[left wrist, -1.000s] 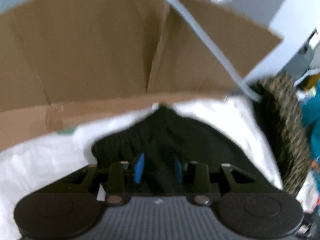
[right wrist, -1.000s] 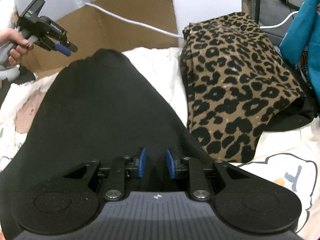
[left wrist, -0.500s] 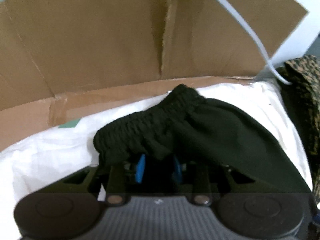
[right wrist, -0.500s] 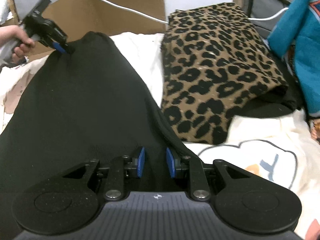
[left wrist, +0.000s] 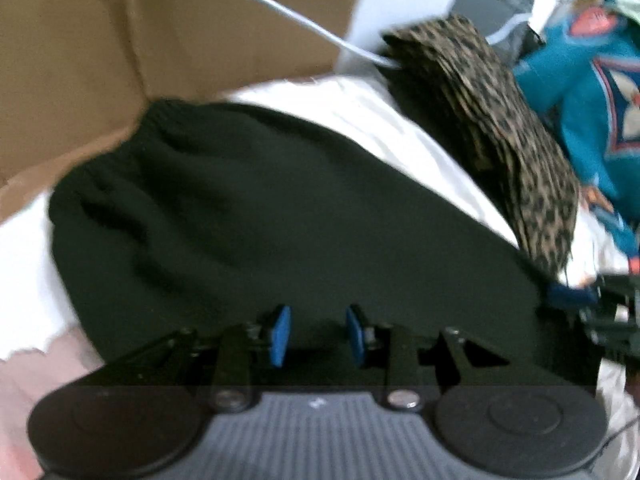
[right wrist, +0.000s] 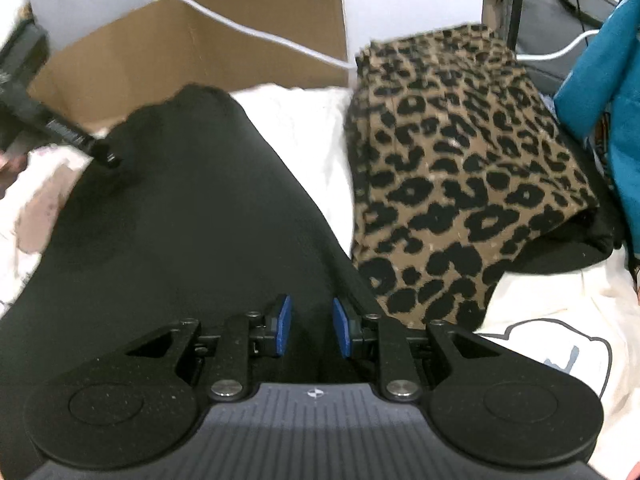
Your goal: Fold clothes
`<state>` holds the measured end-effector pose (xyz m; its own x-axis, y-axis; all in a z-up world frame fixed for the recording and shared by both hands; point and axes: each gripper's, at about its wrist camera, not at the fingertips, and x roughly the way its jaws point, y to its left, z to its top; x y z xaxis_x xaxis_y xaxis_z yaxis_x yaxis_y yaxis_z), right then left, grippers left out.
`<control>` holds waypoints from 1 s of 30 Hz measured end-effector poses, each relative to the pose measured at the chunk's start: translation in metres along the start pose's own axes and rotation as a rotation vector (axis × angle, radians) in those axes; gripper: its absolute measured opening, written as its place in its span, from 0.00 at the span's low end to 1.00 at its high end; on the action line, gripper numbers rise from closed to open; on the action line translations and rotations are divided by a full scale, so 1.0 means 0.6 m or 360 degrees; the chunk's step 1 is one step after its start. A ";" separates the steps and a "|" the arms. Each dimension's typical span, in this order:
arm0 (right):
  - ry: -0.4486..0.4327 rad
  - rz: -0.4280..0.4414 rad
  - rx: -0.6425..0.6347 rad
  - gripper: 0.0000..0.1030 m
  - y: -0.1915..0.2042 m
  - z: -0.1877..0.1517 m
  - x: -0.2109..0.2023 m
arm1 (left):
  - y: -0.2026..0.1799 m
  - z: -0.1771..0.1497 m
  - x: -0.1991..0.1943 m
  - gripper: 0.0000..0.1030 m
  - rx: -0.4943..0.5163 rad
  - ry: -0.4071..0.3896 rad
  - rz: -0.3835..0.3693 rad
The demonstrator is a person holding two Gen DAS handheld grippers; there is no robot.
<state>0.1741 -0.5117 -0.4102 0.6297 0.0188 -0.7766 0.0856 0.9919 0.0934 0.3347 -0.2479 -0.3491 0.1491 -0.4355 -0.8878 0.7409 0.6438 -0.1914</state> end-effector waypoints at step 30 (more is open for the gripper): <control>-0.0133 0.0143 0.0014 0.29 0.136 0.041 -0.047 | 0.039 -0.177 -0.280 0.37 -0.0032 -0.0039 0.0062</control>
<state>0.1825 -0.4346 -0.3654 0.6975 0.0967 -0.7100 0.0324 0.9856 0.1661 0.2576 -0.0928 -0.2490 0.1937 -0.4253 -0.8841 0.7209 0.6729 -0.1658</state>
